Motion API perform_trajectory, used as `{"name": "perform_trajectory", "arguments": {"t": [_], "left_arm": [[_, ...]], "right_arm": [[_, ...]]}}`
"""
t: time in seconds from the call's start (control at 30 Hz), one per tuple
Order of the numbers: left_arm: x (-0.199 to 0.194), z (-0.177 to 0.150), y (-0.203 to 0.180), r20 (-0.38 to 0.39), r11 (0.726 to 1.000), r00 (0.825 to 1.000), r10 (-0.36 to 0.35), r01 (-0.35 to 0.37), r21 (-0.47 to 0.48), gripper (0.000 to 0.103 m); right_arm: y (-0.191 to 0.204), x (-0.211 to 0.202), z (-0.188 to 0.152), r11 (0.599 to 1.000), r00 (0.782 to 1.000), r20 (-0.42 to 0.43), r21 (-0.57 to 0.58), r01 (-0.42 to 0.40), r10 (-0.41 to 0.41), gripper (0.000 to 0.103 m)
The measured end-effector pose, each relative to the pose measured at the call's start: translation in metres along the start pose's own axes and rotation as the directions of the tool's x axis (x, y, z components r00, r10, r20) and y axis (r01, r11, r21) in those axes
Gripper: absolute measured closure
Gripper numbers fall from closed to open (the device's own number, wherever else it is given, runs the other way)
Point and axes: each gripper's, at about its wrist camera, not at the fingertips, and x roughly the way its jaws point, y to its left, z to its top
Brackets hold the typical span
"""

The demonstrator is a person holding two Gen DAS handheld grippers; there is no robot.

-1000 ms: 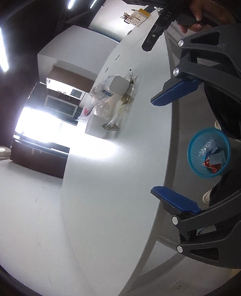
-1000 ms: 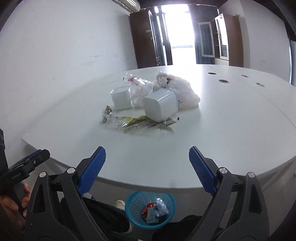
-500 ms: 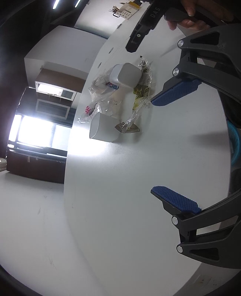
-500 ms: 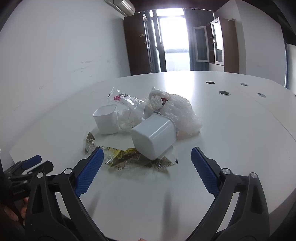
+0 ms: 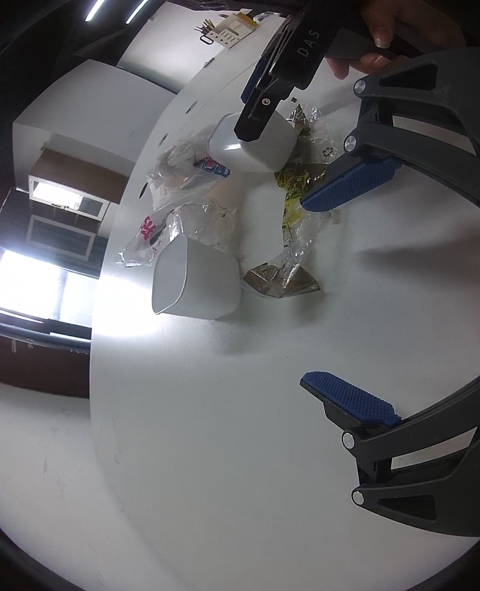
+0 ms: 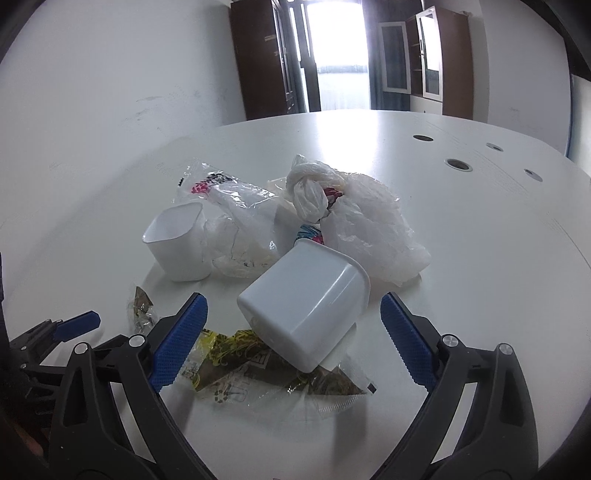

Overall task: Collect trash
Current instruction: 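Grasp the foil wrapper with the left tool while the right tool grasps the white cup, then carry the foil wrapper and white cup down over the blue wastebasket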

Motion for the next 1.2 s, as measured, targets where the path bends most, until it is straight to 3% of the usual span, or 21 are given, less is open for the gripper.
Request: {"name": "perform_trajectory", "arguments": {"t": [0.13, 0.23, 0.3, 0.37, 0.43, 0.47, 0.6, 0.9, 0.97, 1.1, 1.2], "left_arm": [[0.014, 0.007, -0.008, -0.085, 0.995, 0.992, -0.098, 0.1, 0.016, 0.017], [0.019, 0.011, -0.011, -0.081, 0.998, 0.996, -0.048, 0.051, 0.041, 0.017], [0.023, 0.012, -0.011, -0.098, 0.996, 0.992, -0.077, 0.081, 0.041, 0.019], [0.025, 0.011, -0.01, -0.11, 0.991, 0.986, -0.128, 0.132, 0.03, 0.022], [0.024, 0.011, -0.007, -0.107, 0.99, 0.984, -0.14, 0.142, 0.019, 0.033], [0.025, 0.012, -0.007, -0.105, 0.99, 0.985, -0.14, 0.142, 0.013, 0.037], [0.023, 0.006, -0.006, -0.102, 0.991, 0.986, -0.13, 0.133, 0.019, 0.071], [0.007, 0.007, 0.0, -0.014, 0.993, 0.993, -0.12, 0.12, 0.002, 0.083], [0.007, 0.004, 0.005, -0.047, 0.994, 0.993, -0.11, 0.109, -0.034, 0.083], [-0.019, -0.017, 0.003, -0.017, 1.0, 1.0, -0.007, 0.007, -0.003, 0.083], [-0.049, -0.03, -0.001, 0.033, 1.0, 0.999, 0.016, -0.016, 0.008, 0.084]], "right_arm": [[0.004, 0.013, 0.006, 1.0, 0.999, -0.042, 0.004, 0.016, -0.016, 0.018], [0.007, 0.021, 0.006, 1.0, 0.997, -0.071, 0.011, 0.024, -0.023, 0.022], [0.006, 0.023, 0.005, 0.999, 0.996, -0.076, 0.011, 0.04, -0.039, 0.027], [0.004, 0.026, 0.003, 0.999, 0.995, -0.088, 0.019, 0.039, -0.038, 0.032], [0.002, 0.025, 0.003, 0.999, 0.996, -0.085, 0.028, 0.03, -0.027, 0.033], [0.002, 0.024, 0.002, 0.999, 0.996, -0.083, 0.024, 0.031, -0.029, 0.033], [0.0, 0.019, 0.0, 1.0, 0.997, -0.079, 0.017, 0.007, -0.005, 0.036], [-0.005, -0.019, -0.005, 1.0, 1.0, -0.017, 0.01, -0.017, 0.018, 0.038], [-0.009, -0.029, -0.005, 1.0, 1.0, 0.0, 0.006, -0.019, 0.019, 0.038], [-0.012, -0.052, -0.01, 1.0, 0.999, 0.028, -0.008, -0.025, 0.025, 0.038], [-0.008, -0.065, -0.017, 0.999, 0.998, 0.036, -0.024, -0.043, 0.044, 0.038]]}}
